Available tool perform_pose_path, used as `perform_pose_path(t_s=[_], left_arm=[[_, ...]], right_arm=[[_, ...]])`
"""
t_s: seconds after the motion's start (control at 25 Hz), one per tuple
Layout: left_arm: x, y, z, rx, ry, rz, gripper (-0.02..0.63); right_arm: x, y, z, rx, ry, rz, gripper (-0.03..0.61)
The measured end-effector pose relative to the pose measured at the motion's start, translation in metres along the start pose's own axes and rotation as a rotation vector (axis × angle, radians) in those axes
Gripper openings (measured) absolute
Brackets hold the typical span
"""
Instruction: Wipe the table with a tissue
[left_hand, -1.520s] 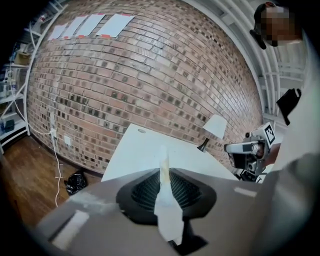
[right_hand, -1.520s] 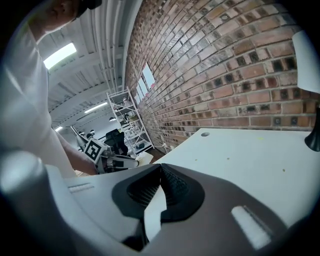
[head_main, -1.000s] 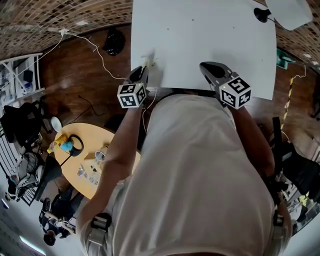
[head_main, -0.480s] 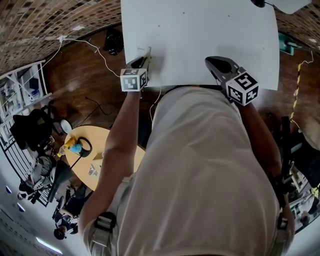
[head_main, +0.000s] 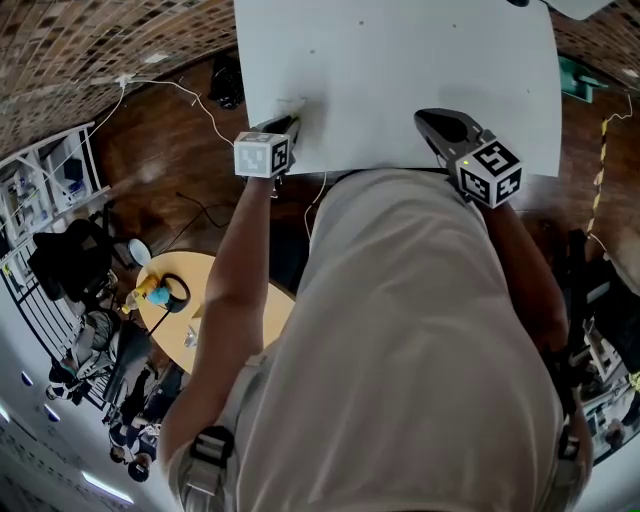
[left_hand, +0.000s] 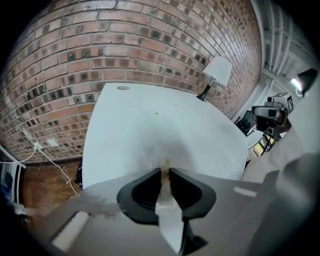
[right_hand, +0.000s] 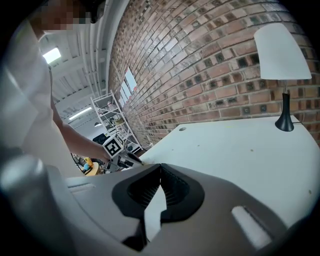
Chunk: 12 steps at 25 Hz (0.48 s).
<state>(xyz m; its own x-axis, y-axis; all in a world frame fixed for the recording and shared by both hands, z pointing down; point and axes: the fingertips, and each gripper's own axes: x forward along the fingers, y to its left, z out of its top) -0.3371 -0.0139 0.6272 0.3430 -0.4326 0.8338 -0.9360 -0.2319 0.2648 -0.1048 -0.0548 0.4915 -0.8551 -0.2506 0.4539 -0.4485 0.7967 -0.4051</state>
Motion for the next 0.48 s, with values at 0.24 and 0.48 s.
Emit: perform_pose_path(t_s=[0.24,0.48], left_arm=[[-0.002,-0.018,-0.01,0.081,0.051,-0.027,0.057],[0.001,-0.022,-0.028,0.097,0.017,-0.021,0.055]], right_arm=[[0.006,0.001,0.001,-0.001,0.006,0.006,0.008],[0.016,0.01,-0.002,-0.004,0.025,0.026,0.009]])
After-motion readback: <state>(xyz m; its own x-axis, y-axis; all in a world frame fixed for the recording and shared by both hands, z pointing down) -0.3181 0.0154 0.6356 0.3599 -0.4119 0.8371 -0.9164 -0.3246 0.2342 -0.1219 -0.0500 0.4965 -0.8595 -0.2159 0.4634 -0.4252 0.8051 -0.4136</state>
